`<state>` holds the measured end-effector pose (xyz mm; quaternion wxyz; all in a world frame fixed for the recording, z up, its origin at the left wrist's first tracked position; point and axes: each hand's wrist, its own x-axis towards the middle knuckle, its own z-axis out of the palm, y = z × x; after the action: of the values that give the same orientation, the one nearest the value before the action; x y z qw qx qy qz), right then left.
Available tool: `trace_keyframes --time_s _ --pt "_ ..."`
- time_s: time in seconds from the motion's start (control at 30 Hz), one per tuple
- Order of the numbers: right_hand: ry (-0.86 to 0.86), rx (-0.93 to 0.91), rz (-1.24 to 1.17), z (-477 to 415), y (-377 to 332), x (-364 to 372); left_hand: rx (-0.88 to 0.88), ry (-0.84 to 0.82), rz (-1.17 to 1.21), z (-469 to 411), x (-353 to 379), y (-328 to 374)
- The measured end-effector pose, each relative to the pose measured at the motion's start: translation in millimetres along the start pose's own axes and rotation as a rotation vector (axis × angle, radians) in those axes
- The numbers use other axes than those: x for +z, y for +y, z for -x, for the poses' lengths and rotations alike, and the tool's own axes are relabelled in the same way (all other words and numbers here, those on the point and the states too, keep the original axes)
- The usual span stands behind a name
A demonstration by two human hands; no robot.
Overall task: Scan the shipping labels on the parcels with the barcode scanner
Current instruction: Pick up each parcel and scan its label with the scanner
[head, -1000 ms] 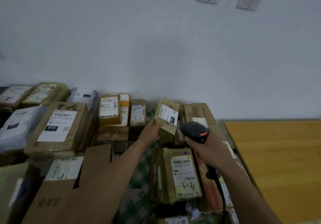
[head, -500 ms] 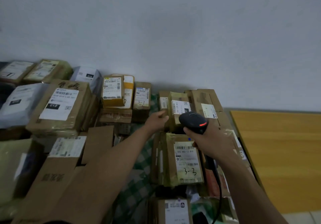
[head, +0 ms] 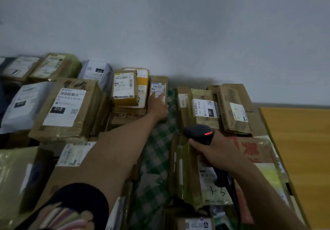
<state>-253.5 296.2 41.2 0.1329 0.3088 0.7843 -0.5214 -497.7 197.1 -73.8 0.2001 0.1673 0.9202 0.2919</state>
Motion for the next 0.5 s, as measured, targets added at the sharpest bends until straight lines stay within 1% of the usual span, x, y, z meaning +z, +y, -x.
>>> trace_keyframes --time_s 0.1,0.2,0.27,0.33,0.43,0.5 --pt "-0.009 0.027 0.009 -5.7 2.3 -0.7 -0.035 -0.054 -0.068 -12.4 9.5 -7.0" --pt "-0.012 0.035 -0.004 -11.9 3.0 0.9 -0.034 -0.013 -0.100 -14.1 24.1 -9.7" --pt "-0.019 0.046 -0.005 -13.0 0.9 3.0 -0.108 0.057 0.016 -10.5 29.2 -10.5" --pt "-0.017 0.057 0.014 -10.7 -2.2 3.2 -0.137 0.114 0.130 -9.7 32.1 -8.5" --pt "-0.010 0.047 0.033 -8.8 0.1 0.1 -0.199 0.116 0.168 -10.8 33.6 1.1" --pt "-0.009 0.048 0.026 -7.7 0.8 -0.8 -0.321 0.112 0.305 -15.9 39.9 2.5"
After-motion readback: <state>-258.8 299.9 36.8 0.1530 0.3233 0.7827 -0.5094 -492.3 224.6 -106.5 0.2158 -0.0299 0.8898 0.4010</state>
